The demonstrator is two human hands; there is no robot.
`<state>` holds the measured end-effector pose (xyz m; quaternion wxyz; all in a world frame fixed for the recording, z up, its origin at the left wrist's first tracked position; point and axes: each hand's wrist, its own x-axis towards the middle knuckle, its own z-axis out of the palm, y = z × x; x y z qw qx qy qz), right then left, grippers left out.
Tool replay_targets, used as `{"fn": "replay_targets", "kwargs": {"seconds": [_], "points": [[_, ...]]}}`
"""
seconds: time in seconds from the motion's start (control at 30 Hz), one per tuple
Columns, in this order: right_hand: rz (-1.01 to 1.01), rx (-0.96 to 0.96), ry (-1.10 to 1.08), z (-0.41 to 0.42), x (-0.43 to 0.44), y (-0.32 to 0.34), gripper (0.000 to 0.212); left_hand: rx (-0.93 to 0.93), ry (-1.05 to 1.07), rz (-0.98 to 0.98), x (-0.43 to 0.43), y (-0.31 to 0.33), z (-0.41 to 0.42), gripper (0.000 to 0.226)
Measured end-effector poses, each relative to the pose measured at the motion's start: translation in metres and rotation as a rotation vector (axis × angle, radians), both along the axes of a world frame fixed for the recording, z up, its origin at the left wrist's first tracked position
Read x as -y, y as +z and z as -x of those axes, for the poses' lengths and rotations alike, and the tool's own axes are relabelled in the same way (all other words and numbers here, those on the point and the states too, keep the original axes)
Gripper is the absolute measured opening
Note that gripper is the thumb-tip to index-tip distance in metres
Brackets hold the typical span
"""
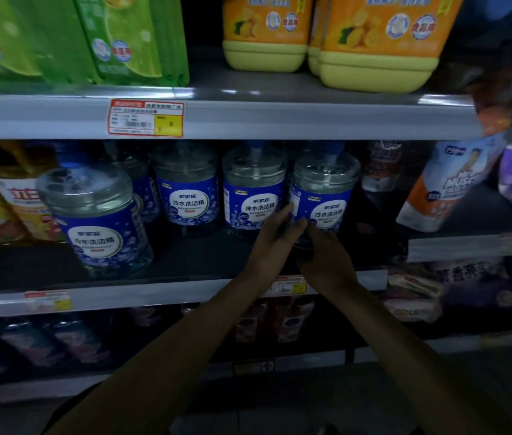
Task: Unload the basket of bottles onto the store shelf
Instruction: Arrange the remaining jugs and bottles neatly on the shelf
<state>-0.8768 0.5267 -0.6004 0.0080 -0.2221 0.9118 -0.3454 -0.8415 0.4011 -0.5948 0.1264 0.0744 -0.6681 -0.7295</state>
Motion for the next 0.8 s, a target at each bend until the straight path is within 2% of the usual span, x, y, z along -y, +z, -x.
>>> {"fn": "replay_targets", "kwargs": {"seconds": [0.1,0.17,0.23,0.37,0.47,0.57,0.7,0.8], "points": [[-0.001,-0.025,-0.015,-0.007,0.011,0.004,0.054,0.018,0.008,0.138,0.005,0.0,-0.007,0.049],[0.022,-0.04,-0.008,-0.011,0.02,0.009,0.041,0.007,0.073,0.272,0.011,0.001,-0.013,0.043],[0.113,-0.033,-0.012,-0.015,0.029,0.018,0.037,-0.032,0.172,0.327,0.021,0.002,-0.02,0.038],[0.378,0.128,-0.002,-0.017,0.046,0.029,0.056,-0.066,0.35,0.284,0.045,0.005,-0.033,0.032],[0.481,0.198,0.034,-0.012,0.062,0.027,0.069,-0.076,0.431,0.266,0.062,0.01,-0.04,0.033],[0.556,0.215,0.051,-0.01,0.081,0.025,0.074,-0.085,0.418,0.241,0.075,0.015,-0.043,0.027],[0.661,0.201,0.027,-0.005,0.098,0.025,0.094,-0.089,0.345,0.212,0.08,0.021,-0.043,0.033],[0.774,0.227,0.027,0.001,0.104,0.032,0.098,-0.103,0.297,0.178,0.082,0.021,-0.042,0.035]]}}
